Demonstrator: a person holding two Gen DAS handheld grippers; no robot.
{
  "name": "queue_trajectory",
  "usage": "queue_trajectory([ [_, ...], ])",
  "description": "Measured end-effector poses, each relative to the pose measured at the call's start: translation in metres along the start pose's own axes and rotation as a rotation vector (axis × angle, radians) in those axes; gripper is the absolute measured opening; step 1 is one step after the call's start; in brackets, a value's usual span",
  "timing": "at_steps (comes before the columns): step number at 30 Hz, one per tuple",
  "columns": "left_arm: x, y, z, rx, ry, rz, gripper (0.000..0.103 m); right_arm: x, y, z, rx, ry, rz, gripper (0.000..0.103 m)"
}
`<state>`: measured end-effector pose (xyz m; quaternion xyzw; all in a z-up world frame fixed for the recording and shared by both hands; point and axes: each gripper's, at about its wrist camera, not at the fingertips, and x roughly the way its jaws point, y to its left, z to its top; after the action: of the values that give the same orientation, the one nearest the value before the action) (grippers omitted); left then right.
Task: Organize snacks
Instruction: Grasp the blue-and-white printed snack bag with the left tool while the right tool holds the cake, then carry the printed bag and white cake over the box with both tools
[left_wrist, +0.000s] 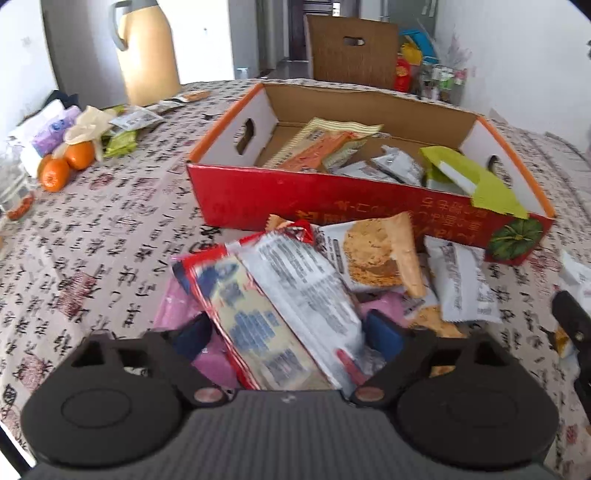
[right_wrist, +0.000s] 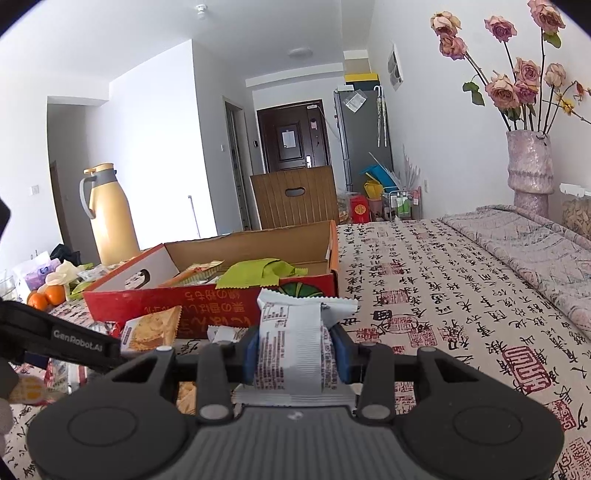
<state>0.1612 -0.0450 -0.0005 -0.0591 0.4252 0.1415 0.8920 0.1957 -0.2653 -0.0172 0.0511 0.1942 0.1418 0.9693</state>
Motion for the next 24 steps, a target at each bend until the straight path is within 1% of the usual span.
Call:
queue_trajectory([
  [3, -0.004, 0.002, -0.003, 0.017, -0.009, -0.017, 0.071, -0.001, 0.000, -0.001, 0.000, -0.004, -0.004, 0.039],
  [5, -0.006, 0.005, -0.004, 0.022, -0.014, -0.025, 0.069, -0.002, 0.000, -0.001, 0.001, -0.007, -0.005, 0.039],
  [9, -0.012, 0.012, -0.008, 0.030, -0.041, -0.030, 0.068, -0.002, 0.001, -0.001, -0.003, -0.009, -0.006, 0.039],
  [15, -0.033, 0.019, -0.012, 0.075, -0.124, -0.059, 0.068, -0.006, 0.003, -0.002, -0.012, -0.021, -0.019, 0.039],
  [20, -0.045, 0.022, -0.009, 0.097, -0.181, -0.079, 0.069, -0.011, 0.008, -0.001, -0.035, -0.029, -0.026, 0.039],
  [24, -0.050, 0.025, -0.005, 0.098, -0.210, -0.096, 0.069, -0.017, 0.015, 0.002, -0.057, -0.036, -0.024, 0.039],
])
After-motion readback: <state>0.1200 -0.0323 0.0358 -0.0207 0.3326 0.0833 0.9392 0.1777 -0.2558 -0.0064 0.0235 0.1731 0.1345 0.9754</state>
